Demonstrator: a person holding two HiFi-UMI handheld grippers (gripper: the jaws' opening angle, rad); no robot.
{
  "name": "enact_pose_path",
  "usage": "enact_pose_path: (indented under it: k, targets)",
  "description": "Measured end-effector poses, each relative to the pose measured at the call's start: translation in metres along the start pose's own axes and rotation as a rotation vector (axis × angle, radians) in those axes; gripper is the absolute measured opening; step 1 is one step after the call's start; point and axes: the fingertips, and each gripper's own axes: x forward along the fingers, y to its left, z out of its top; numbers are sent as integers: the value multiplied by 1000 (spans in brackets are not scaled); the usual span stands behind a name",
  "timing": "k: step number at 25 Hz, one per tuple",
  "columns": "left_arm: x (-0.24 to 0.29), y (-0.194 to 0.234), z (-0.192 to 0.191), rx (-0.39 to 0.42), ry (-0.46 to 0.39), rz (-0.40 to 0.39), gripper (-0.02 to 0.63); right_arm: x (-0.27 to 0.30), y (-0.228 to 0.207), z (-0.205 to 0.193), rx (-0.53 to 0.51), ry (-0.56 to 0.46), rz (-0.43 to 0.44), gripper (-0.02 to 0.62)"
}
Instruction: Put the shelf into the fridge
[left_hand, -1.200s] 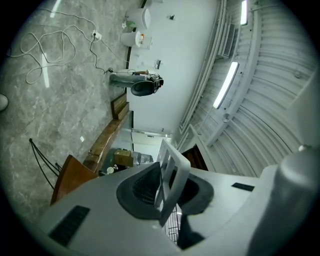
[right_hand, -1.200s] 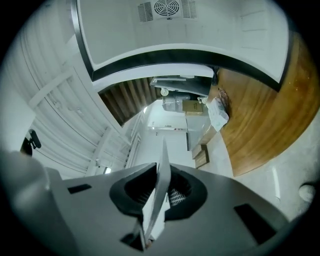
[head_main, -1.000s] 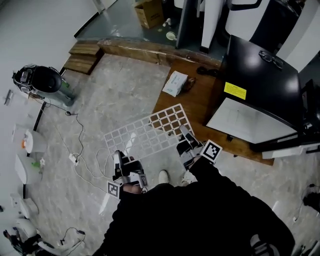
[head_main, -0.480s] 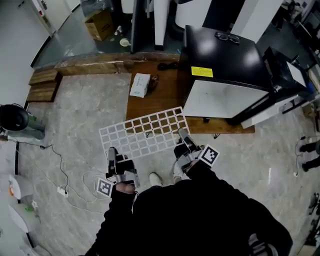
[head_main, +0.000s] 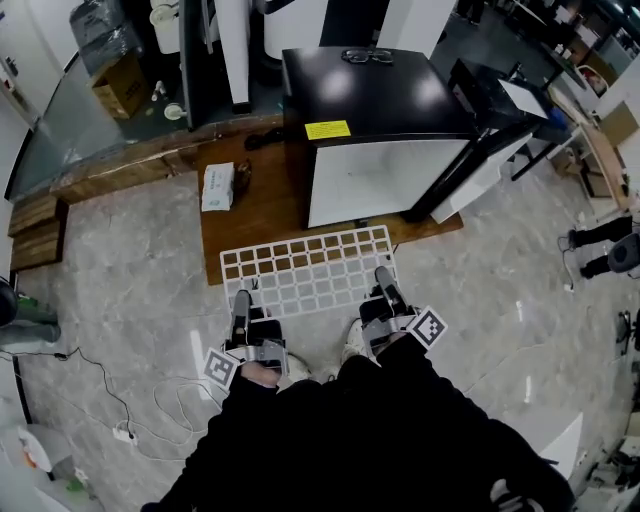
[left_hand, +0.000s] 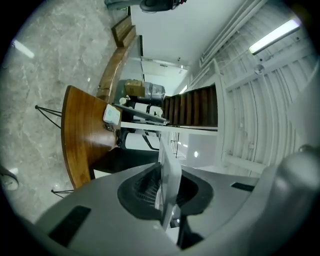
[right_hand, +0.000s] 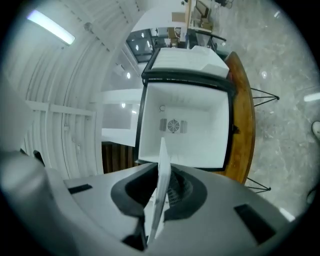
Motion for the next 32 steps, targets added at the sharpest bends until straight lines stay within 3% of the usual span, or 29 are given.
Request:
enact_pose_path:
  k: [4, 9, 14, 19, 24, 32]
  targets:
    - [18, 2, -34, 7, 42, 3, 34, -13, 2, 36, 12, -96, 6, 25]
    - [46, -2, -77, 36, 58, -9, 34, -16, 3, 83, 47, -137, 20, 23]
    - [85, -2, -145, 71, 32, -9, 33, -7, -7, 164, 71, -124, 44, 23]
    - [100, -1, -169, 98, 16, -2, 34, 1, -9, 192, 94, -105, 53, 23]
    - [140, 11, -226, 117, -19, 18, 34, 20, -26, 263, 118, -55, 61, 23]
    - [146, 18, -231, 122, -11, 51, 32, 24, -24, 272, 138, -18, 71, 23]
